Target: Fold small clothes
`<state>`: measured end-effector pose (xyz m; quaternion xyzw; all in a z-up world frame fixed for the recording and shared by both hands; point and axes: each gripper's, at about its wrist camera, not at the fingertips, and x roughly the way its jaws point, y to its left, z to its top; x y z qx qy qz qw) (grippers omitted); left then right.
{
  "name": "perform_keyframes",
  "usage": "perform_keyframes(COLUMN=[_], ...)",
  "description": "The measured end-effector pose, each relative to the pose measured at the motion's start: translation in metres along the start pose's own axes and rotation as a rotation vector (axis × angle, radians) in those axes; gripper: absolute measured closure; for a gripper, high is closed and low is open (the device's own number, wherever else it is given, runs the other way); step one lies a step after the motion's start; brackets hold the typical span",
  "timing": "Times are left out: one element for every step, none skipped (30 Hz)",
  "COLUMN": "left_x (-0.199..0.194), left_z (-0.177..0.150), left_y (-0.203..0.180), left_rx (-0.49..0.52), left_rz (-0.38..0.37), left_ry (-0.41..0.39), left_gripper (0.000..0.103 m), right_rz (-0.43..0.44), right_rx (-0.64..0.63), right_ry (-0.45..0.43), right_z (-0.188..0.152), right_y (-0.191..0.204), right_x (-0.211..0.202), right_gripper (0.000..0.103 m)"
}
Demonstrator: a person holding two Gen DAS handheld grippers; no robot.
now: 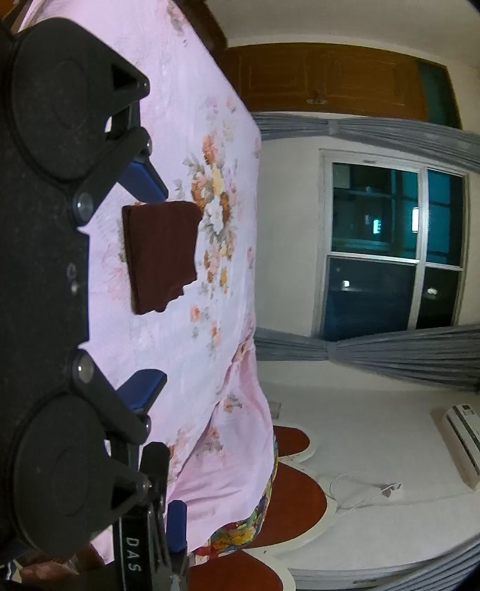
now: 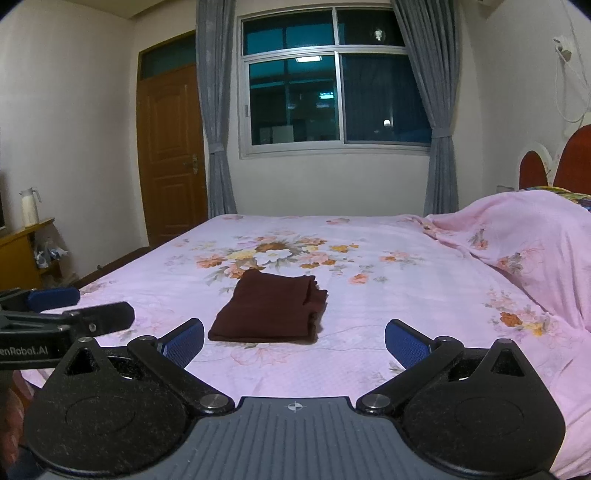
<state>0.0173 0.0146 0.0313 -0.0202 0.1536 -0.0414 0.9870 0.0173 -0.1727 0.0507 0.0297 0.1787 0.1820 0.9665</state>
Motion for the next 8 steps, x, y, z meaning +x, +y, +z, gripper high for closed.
perform_keyframes(left_x=[-0.0007, -0.0015, -0.0023, -0.0035, -0.0039, -0.0034, -0.0022, -0.0023], left_z=[0.0004, 0.0008, 0.0013, 0.0015, 0.002, 0.002, 0.0018, 0.0008], left_y=[-0.0011, -0.0012, -0.0011, -0.0016, -0.0028, -0.0037, -0.0043, -0.0053], left_rx=[0.007, 0.004, -0.001, 0.0, 0.007, 0.013, 0.019, 0.016], left_rz=[0.008, 0.011, 0.009, 0.007, 0.009, 0.0, -0.021, -0.03], left_ry=[-0.008, -0.017, -0.023, -0.031, -0.036, -0.034, -0.027, -0.031], left_gripper=[0.014, 0.015, 0.015, 0.016, 0.016, 0.016, 0.013, 0.004], right_rz=[-0.002, -0.004, -0.005, -0.005, -0.004, -0.006, -0.005, -0.004], right_rx=[-0.002, -0.004, -0.005, -0.005, -0.006, -0.006, -0.006, -0.006], right_ry=[0.0, -0.001, -0.002, -0.003, -0.003, -0.003, -0.003, -0.003], right_z=[-0.0002, -0.0002, -0.0002, -0.0003, -0.0003, -0.0005, -0.0005, -0.0005], right_y=[0.0001, 0.0002, 0.0003, 0.0002, 0.0005, 0.0014, 0.0015, 0.0014], right_x=[0.0002, 0.0002, -0.0001, -0.0003, -0.0006, -0.0008, -0.001, -0.0008], right_gripper=[0.0, 0.0, 0.0, 0.0, 0.0, 0.0, 0.0, 0.0])
